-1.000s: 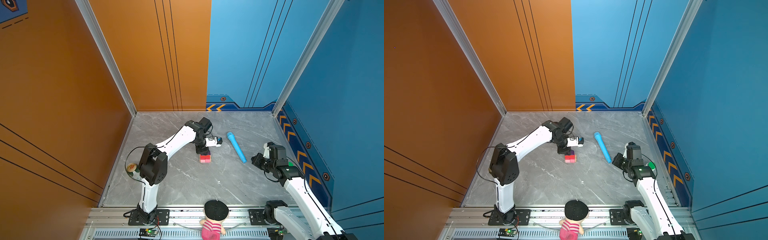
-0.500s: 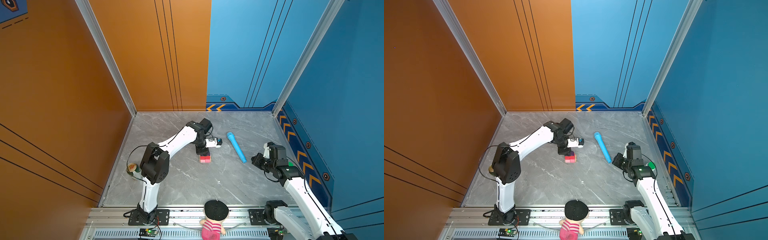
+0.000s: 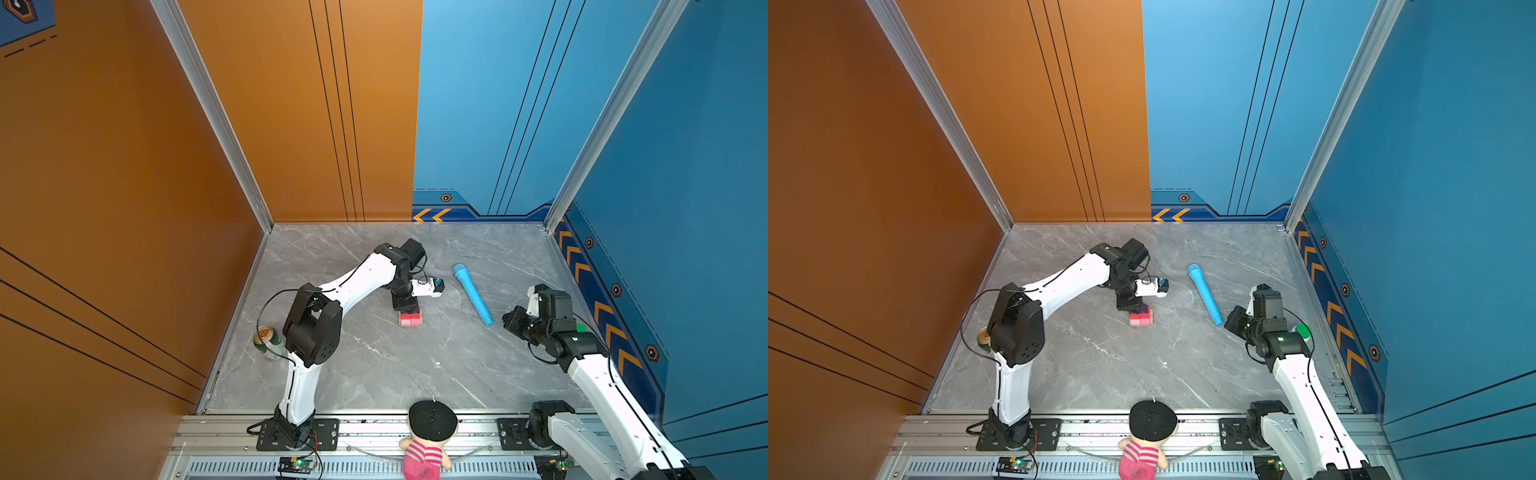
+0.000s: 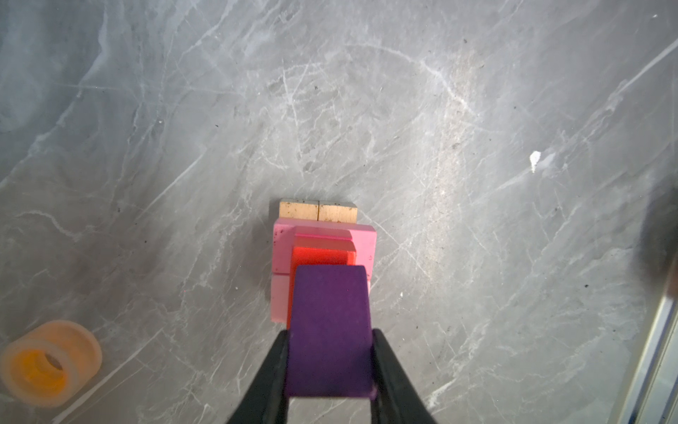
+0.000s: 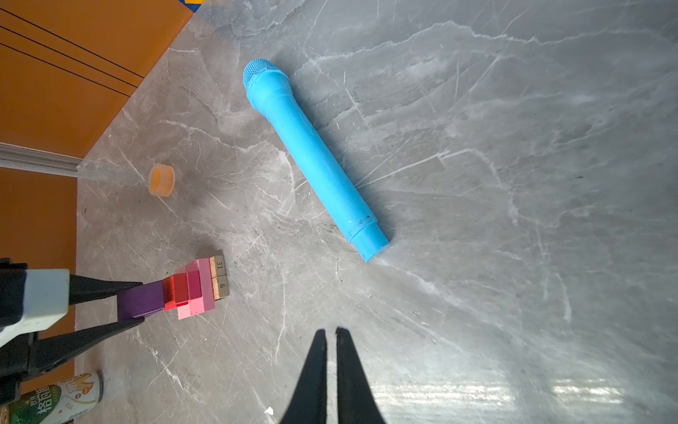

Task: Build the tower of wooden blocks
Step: 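Lower the purple block onto the red block and open the left gripper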

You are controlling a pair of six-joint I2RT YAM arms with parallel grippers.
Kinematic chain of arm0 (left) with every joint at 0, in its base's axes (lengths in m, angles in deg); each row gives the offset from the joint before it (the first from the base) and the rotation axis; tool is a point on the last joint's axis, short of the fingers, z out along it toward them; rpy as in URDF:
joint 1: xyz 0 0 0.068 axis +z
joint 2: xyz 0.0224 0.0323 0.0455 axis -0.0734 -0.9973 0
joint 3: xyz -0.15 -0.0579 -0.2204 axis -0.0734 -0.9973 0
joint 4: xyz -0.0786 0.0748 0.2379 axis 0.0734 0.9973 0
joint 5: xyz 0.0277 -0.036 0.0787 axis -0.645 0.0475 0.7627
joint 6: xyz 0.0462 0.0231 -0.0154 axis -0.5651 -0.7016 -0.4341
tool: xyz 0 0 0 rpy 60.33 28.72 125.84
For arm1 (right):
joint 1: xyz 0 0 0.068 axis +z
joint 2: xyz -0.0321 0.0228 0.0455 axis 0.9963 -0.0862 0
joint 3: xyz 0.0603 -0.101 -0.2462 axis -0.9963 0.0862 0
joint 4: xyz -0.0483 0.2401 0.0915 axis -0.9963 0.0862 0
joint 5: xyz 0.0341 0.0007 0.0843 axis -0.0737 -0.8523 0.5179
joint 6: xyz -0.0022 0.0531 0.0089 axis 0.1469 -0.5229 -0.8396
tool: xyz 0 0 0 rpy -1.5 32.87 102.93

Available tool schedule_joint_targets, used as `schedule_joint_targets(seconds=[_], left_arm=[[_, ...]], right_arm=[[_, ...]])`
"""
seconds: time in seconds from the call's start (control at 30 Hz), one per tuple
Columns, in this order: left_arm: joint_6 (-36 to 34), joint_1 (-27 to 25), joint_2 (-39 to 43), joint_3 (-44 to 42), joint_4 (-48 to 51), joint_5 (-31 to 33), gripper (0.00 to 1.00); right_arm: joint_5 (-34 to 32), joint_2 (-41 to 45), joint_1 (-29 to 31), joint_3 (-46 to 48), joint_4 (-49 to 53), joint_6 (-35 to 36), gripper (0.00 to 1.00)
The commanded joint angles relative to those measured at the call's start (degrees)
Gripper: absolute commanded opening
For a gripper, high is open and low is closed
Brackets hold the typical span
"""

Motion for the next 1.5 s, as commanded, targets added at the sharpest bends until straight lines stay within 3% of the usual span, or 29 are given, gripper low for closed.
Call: schedule_joint_targets(seconds=[0.0, 0.97, 1.3, 1.47], left_arm=[[0.6, -0.4, -0.9, 0.7, 0.3, 0.3, 0.32], [1.2, -0.6, -1.9, 1.8, 0.3, 0.9, 0.40], [1.3, -0.7, -2.1, 2.0, 0.3, 1.5, 0.52], [1.5, -0.7, -2.0, 2.3, 0.3, 1.6, 0.65]], right_arm=[[-1.3, -0.3, -0.4, -0.6, 0.9, 0.6, 0.10], [-1.3, -0.3, -0.4, -0.2, 0.8, 0.6, 0.10], [-1.2, -0.4, -0.5, -0.2, 0.8, 0.6, 0.10], [-1.2, -0.3, -0.5, -0.2, 0.8, 0.6, 0.10]])
